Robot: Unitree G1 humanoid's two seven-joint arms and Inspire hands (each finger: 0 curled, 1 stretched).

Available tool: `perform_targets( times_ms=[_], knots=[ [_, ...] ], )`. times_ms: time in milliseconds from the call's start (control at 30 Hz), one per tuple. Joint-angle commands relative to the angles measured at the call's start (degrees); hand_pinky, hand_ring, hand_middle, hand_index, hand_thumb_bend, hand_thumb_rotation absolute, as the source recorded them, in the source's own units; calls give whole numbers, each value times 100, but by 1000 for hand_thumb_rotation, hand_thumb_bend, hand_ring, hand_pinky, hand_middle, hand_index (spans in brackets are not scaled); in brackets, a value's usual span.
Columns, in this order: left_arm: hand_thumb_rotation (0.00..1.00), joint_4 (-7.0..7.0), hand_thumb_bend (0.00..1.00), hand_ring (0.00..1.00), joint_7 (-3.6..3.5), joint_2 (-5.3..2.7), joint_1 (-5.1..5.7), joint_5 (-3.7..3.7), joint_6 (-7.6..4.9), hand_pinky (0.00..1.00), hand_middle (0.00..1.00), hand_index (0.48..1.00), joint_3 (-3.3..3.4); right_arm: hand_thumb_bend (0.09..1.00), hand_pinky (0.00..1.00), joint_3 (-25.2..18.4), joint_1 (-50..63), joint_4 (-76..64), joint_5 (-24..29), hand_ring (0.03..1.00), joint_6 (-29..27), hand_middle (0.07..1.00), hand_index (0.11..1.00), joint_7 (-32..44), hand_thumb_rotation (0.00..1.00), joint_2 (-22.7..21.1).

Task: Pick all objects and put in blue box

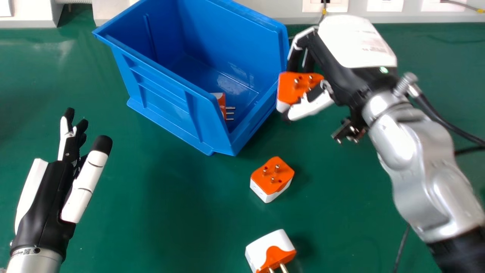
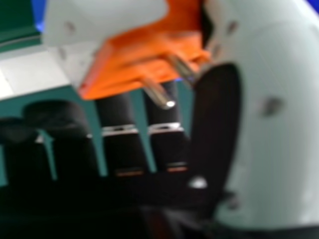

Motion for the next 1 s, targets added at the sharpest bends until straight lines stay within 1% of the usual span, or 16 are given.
perform_targets(
  times_ms=[0,100,200,233,333,433,533,567,600,633,667,700,733,767,900,967],
  knots=[
    [1000,-47,690,993,18,43,-14,49,-145,911,998,988,18,487,27,51,-576,291,-37,71,49,129,469,-233,138,166],
    [1000,-50,691,991,13,53,-1,53,-156,910,998,987,25,487,28,139,-980,822,7,73,48,133,469,-403,138,341],
    [1000,-21,692,991,20,73,12,78,-178,909,997,986,37,487,30,246,-1554,1626,61,75,53,136,469,-677,139,626],
    [1000,-36,692,991,22,75,21,88,-172,910,997,986,37,487,33,283,-1733,1881,75,78,54,142,472,-764,139,724],
    [1000,-91,692,990,36,66,50,122,-151,911,997,985,31,488,42,392,-2179,2547,134,88,26,161,475,-957,137,985],
    [1000,-103,700,988,50,55,67,168,-163,908,995,980,22,496,56,518,-2584,3209,205,107,-83,186,476,-1086,125,1172],
    [1000,-107,707,987,60,39,90,193,-182,908,994,978,19,498,63,636,-2925,3762,256,113,-220,194,475,-1138,123,1276],
    [1000,-124,713,986,60,35,107,198,-181,907,993,977,25,503,71,686,-3036,3920,266,121,-252,232,475,-1142,98,1306],
    [1000,-155,713,986,62,28,124,208,-168,907,993,977,26,503,71,744,-3169,4129,271,121,-292,232,475,-1167,98,1351],
    [1000,-188,718,985,70,16,143,223,-159,906,993,975,18,507,78,796,-3288,4334,279,128,-338,269,475,-1207,78,1394],
    [1000,-196,718,985,77,9,147,234,-156,906,993,975,13,507,78,846,-3397,4538,285,128,-384,269,475,-1253,78,1438],
    [1000,-194,728,984,82,3,153,242,-164,906,992,973,11,511,82,894,-3491,4716,290,133,-425,299,475,-1296,63,1476],
    [1000,-199,728,984,86,-3,161,248,-163,906,992,973,9,511,82,938,-3567,4864,292,133,-463,299,475,-1335,63,1508],
    [1000,-182,739,984,88,-6,161,250,-172,906,991,972,9,514,84,981,-3641,5020,295,136,-504,321,474,-1386,50,1544],
    [1000,-257,754,982,95,-35,212,250,-166,905,989,969,-4,515,105,1112,-3912,5667,321,157,-621,343,480,-1566,32,1713],
    [1000,-254,759,982,97,-40,226,242,-178,905,989,968,-4,518,102,1175,-4007,5911,324,154,-636,359,477,-1643,25,1785]
  ],
)
